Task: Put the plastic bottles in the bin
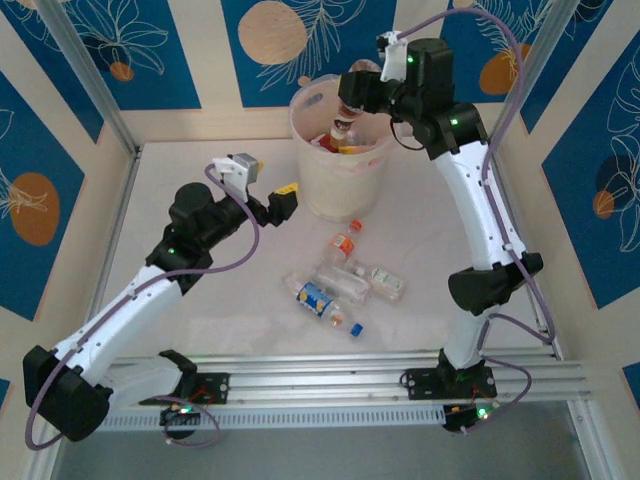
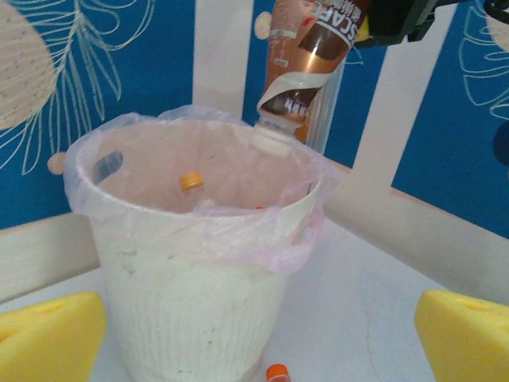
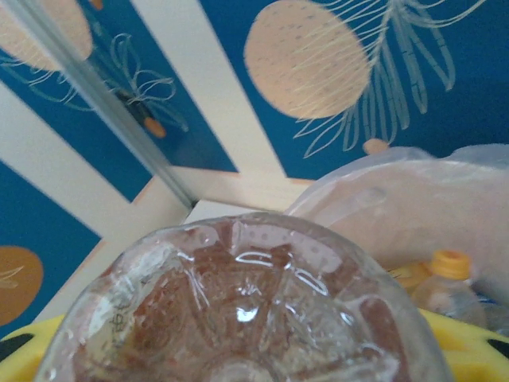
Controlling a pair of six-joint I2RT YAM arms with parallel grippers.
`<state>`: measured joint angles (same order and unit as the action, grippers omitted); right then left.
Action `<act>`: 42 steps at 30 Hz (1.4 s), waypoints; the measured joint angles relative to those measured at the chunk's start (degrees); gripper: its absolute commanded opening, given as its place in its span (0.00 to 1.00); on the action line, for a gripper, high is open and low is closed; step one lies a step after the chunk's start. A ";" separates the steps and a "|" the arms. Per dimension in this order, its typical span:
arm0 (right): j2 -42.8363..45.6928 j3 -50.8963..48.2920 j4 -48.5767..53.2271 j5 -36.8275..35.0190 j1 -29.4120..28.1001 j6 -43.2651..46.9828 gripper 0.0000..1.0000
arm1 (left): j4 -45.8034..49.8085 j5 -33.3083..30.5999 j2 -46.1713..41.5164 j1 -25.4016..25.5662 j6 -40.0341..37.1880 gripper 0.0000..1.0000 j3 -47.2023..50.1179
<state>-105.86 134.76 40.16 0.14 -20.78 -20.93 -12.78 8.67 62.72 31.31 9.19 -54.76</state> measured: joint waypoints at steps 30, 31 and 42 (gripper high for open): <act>-23.61 11.69 3.74 5.03 0.17 -2.25 0.62 | 1.68 -9.07 1.55 0.00 12.26 1.00 3.21; -24.28 12.28 4.09 5.14 -0.04 -2.36 0.65 | 1.75 -9.20 1.77 0.00 12.37 0.99 3.21; -26.38 15.21 6.69 4.35 -0.33 -2.05 0.84 | 3.72 -10.08 2.34 0.00 12.85 1.00 3.21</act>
<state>-132.25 149.97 46.85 4.49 -21.10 -22.98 -9.06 -1.41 65.06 31.31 22.04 -51.55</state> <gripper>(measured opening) 0.823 0.995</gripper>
